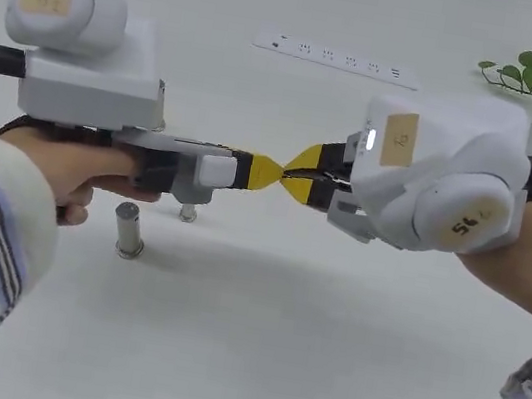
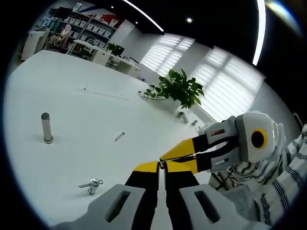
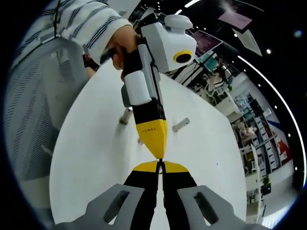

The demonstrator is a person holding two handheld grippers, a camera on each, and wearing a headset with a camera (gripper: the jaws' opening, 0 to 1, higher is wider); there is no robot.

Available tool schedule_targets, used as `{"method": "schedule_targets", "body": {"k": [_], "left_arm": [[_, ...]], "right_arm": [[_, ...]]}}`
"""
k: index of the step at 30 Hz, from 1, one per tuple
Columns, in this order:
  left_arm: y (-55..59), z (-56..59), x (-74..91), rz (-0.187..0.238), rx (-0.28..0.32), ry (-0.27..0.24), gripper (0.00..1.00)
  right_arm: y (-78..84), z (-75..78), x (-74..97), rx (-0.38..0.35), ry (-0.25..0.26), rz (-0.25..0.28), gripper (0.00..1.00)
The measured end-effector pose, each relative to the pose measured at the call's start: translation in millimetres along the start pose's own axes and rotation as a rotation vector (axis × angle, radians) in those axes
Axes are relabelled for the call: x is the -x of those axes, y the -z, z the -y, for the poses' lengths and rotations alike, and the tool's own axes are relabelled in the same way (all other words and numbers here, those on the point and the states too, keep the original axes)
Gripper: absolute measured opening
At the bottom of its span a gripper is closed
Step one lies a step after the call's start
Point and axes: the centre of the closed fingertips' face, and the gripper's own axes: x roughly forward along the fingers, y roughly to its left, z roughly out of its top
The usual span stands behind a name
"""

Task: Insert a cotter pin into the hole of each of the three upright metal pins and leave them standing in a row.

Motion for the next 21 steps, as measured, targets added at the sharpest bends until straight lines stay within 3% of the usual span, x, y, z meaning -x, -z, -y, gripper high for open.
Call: {"method": "schedule_targets", "body": {"k": [11, 14, 18, 19, 20, 21], "left_arm": [[2.8, 3.1, 0.8, -0.005, -0.005, 0.001, 0.02], [2.2, 5.3, 0.8, 0.009, -0.059, 0.004, 0.01], [2.8, 5.3, 0.3, 0.011, -0.040, 0.006, 0.01], [3.4, 5.7, 0.1, 0.008, -0.056, 0.008, 0.01], [2.9, 5.3, -0.3, 0.010, -0.112, 0.010, 0.01], [4.3, 6.4, -0.8, 0.006, -0.100, 0.008, 0.01]], "right_arm": [[-0.5, -0.2, 0.0, 0.014, -0.003, 0.000, 0.02], [-0.4, 0.8, 0.5, 0.018, -0.001, 0.000, 0.02], [0.0, 0.3, 0.5, 0.019, -0.004, 0.002, 0.02], [0.5, -0.3, 0.3, 0.021, -0.006, 0.003, 0.02], [0.7, -0.3, 0.2, 0.026, -0.005, 0.003, 0.02], [1.2, -1.0, -0.1, 0.026, -0.009, 0.001, 0.02]]}}
